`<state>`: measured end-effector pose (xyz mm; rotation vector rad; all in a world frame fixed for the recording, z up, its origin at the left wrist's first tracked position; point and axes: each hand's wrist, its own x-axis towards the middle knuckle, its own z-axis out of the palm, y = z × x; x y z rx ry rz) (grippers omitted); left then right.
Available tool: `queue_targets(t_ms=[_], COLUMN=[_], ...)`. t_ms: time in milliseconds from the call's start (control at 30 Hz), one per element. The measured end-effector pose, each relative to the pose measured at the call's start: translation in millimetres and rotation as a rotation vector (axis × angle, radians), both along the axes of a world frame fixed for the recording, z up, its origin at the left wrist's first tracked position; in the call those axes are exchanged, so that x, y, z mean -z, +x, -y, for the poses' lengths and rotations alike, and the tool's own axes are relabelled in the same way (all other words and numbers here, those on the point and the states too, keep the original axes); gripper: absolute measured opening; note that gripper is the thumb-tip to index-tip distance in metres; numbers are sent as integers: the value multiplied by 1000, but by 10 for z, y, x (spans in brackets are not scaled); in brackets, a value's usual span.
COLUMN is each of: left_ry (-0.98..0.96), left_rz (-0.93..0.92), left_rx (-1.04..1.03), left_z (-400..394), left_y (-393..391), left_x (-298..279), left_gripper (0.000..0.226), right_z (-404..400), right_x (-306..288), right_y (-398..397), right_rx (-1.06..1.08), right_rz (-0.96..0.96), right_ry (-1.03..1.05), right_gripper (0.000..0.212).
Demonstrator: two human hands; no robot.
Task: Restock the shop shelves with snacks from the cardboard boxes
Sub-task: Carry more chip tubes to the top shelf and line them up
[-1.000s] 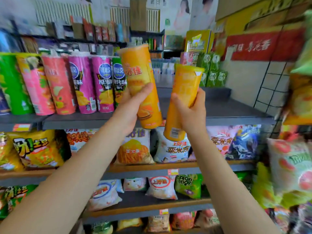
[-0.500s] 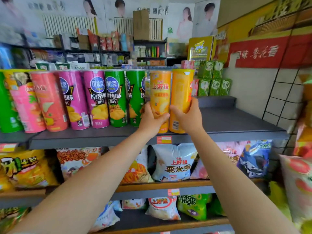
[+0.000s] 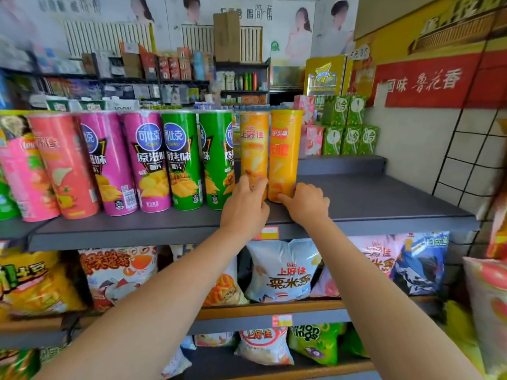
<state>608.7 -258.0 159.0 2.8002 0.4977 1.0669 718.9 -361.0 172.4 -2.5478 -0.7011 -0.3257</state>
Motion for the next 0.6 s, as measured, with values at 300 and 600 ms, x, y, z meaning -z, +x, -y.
queue_targets(t_ms=[300,600], left_ry=[61,11], left_rz=[-84,-243], left_rx=[23,33], left_z=[-108,-149], left_y=[86,139], left_x=[29,14], left_gripper=[30,42], right_z=[-130,-93], right_x=[67,74], right_y=[6,24], right_rx=[-100,-196], right_rz=[123,71], right_ry=[97,122], right_gripper=[37,33])
